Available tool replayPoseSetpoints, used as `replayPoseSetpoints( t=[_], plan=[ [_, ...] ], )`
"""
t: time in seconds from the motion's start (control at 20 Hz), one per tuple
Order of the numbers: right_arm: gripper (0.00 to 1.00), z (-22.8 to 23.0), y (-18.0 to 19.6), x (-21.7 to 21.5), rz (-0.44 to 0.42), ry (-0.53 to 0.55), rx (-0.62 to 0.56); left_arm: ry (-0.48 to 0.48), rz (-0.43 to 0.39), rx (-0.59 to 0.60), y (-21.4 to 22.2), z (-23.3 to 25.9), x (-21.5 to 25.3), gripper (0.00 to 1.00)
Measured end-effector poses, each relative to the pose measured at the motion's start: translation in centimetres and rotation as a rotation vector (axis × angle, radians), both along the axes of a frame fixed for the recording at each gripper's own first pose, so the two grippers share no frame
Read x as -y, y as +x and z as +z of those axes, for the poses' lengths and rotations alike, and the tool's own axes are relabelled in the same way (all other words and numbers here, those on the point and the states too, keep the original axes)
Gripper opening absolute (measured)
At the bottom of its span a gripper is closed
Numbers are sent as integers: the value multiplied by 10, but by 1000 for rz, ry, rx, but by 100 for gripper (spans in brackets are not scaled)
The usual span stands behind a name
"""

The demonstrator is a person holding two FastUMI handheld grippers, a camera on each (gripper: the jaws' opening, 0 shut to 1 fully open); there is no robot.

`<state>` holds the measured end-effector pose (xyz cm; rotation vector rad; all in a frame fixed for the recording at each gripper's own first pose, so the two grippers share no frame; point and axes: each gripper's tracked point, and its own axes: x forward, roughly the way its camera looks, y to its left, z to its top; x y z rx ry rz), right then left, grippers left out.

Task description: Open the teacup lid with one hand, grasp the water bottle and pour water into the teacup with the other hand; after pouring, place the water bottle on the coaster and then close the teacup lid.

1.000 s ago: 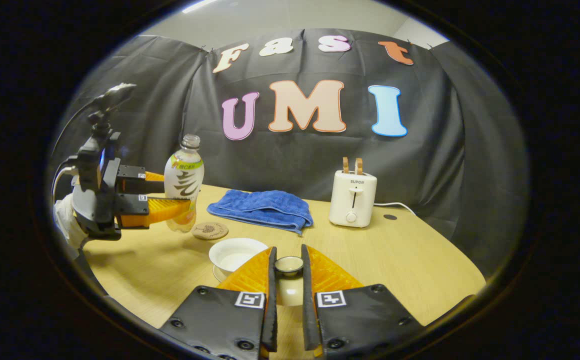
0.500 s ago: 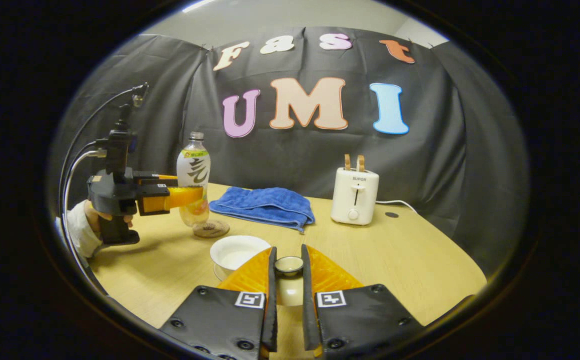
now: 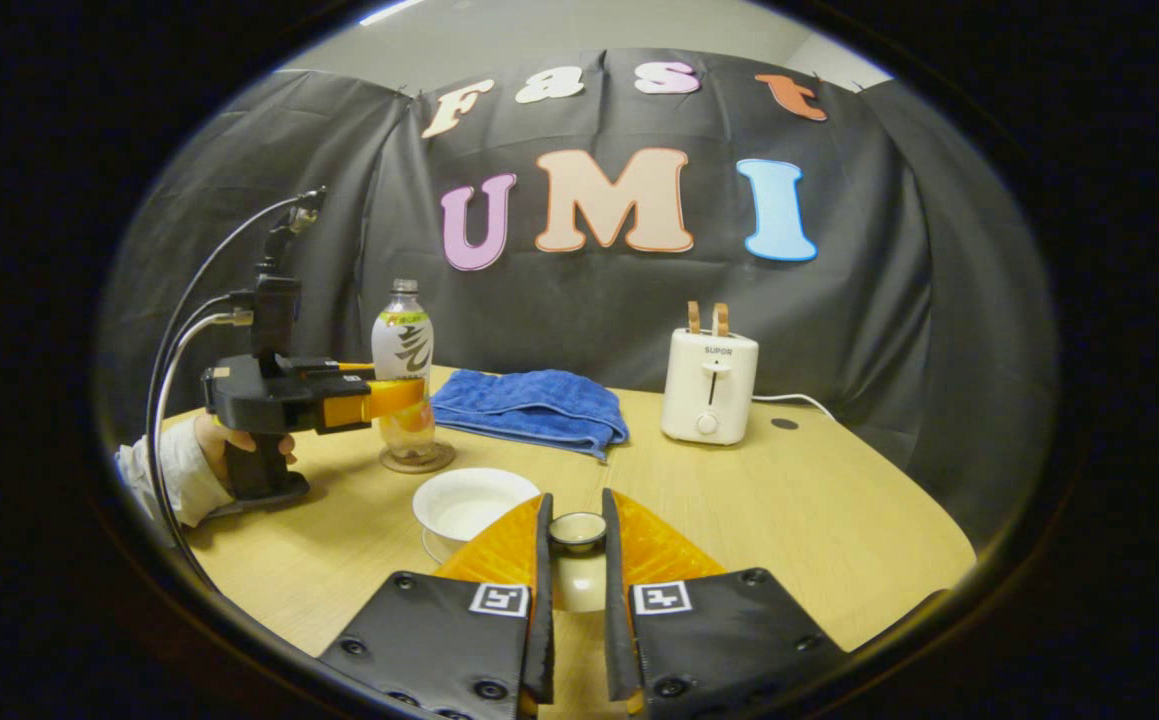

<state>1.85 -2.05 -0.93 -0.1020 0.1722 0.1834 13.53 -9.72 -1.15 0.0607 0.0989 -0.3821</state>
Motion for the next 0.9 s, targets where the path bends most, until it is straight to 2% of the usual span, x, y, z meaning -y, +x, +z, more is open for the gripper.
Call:
replayPoseSetpoints(
  t=[0.45,0.65,0.85,0.9],
  plan=[
    [22,-1,2,-7,10,-1,-2,-19,10,-1,4,-3,0,62],
    [22,0,2,-9,13,0,-1,-28,8,-27,0,-11,1,70],
    [22,0,1,-13,19,13,-3,-42,16,-30,-3,-12,-2,85],
    [22,-1,2,-14,19,23,-3,-48,20,-32,-5,-12,-3,94]
  ],
)
